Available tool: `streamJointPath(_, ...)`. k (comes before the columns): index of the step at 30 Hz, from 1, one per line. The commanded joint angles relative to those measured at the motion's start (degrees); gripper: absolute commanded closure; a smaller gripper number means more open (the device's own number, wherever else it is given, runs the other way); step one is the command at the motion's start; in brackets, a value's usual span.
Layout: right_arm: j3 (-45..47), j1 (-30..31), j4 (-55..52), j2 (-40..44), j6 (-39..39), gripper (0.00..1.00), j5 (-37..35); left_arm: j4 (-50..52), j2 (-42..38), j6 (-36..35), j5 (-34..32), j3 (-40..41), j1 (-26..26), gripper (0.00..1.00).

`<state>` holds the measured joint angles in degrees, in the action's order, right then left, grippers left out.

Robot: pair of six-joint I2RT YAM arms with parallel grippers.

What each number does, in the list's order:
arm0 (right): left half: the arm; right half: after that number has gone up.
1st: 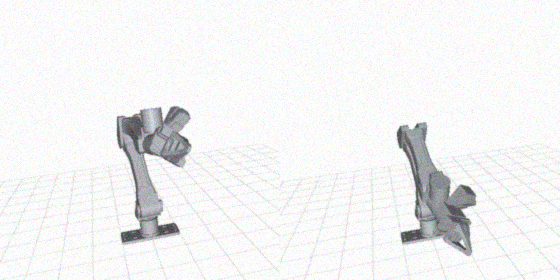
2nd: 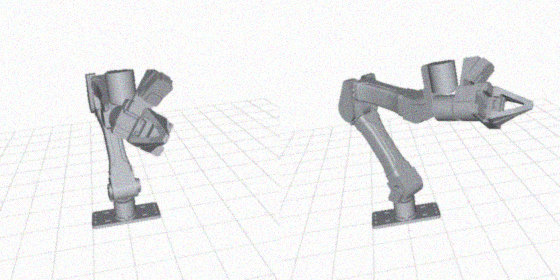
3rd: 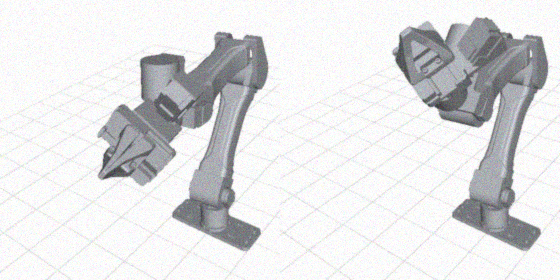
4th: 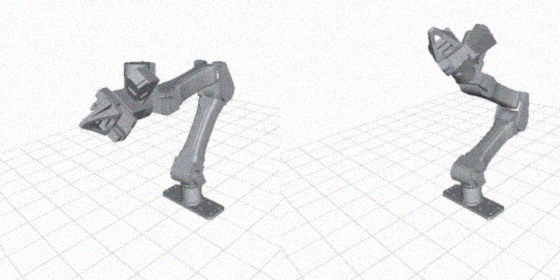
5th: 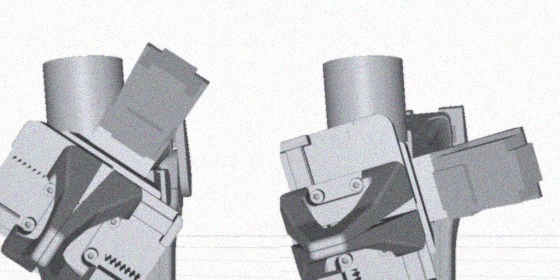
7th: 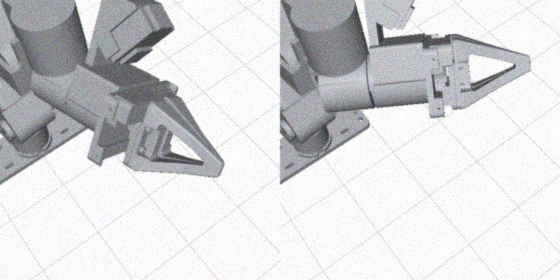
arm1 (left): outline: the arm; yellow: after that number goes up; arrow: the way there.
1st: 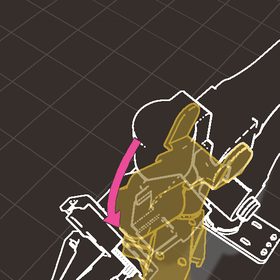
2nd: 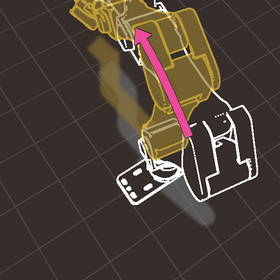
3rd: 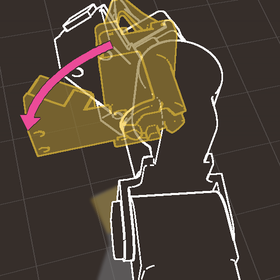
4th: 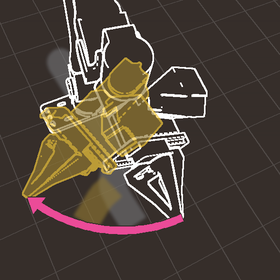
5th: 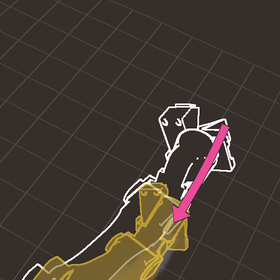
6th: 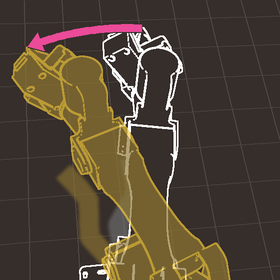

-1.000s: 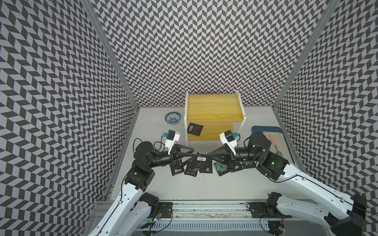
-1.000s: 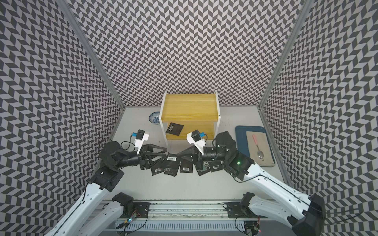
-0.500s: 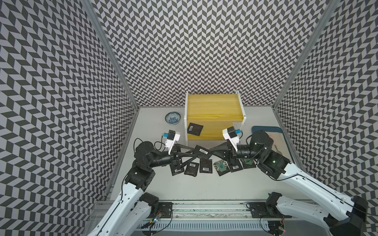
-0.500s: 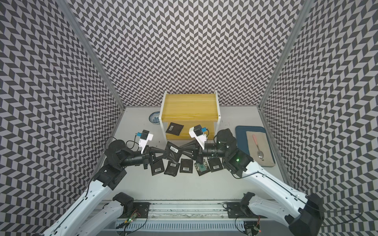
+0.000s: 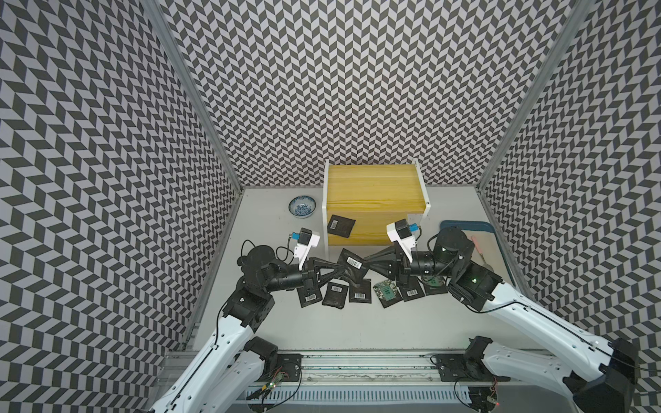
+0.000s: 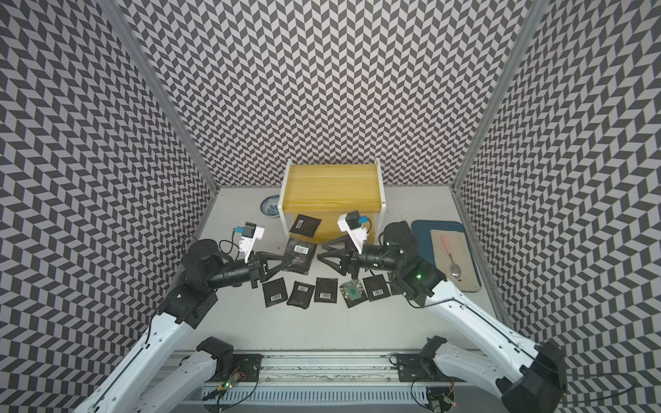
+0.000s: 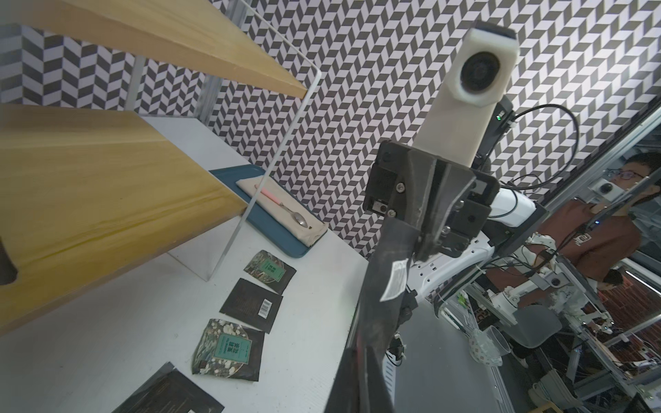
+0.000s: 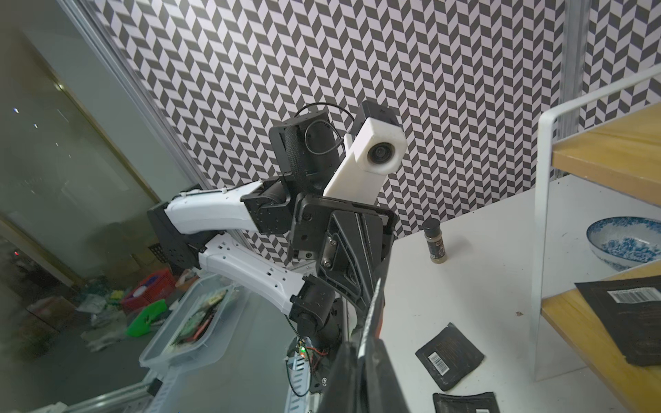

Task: Remove the tea bags from the shelf
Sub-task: Place the tea bag at the center of the board.

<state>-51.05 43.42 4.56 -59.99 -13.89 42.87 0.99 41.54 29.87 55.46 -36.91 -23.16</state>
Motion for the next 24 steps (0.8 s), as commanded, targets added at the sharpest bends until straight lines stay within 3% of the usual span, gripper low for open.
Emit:
streamJointPath(1,-1.5,-1.3,1.3,0.2,-0.7,0.67,-2.6,6.8,0.1,-2.1,-5.4,-3.4,0.6,1.0)
streamJointPath(4,-2.1,-3.9,-0.5,0.3,-1.1,0.59,-3.4,11.7,1.1,-1.8,-7.1,-4.9,2.9,1.0)
streamJointPath(9,-2.2,-8.1,-2.4,1.6,-0.6,0.56,-4.0,19.2,-0.9,-1.6,-8.6,-5.8,7.2,1.0)
streamJointPath(19,-2.4,-12.1,-3.1,1.9,-0.7,0.55,-4.2,40.0,-0.6,-0.1,-25.5,-6.9,11.5,1.0)
streamJointPath(22,-2.1,-12.3,-2.6,1.9,-1.1,0.55,-4.5,42.2,1.8,1.2,-30.3,-7.1,14.0,1.0)
streamJointPath(24,-1.8,-12.3,-2.6,2.4,-1.3,0.55,-4.4,41.1,4.2,1.1,-30.2,-6.9,16.7,1.0)
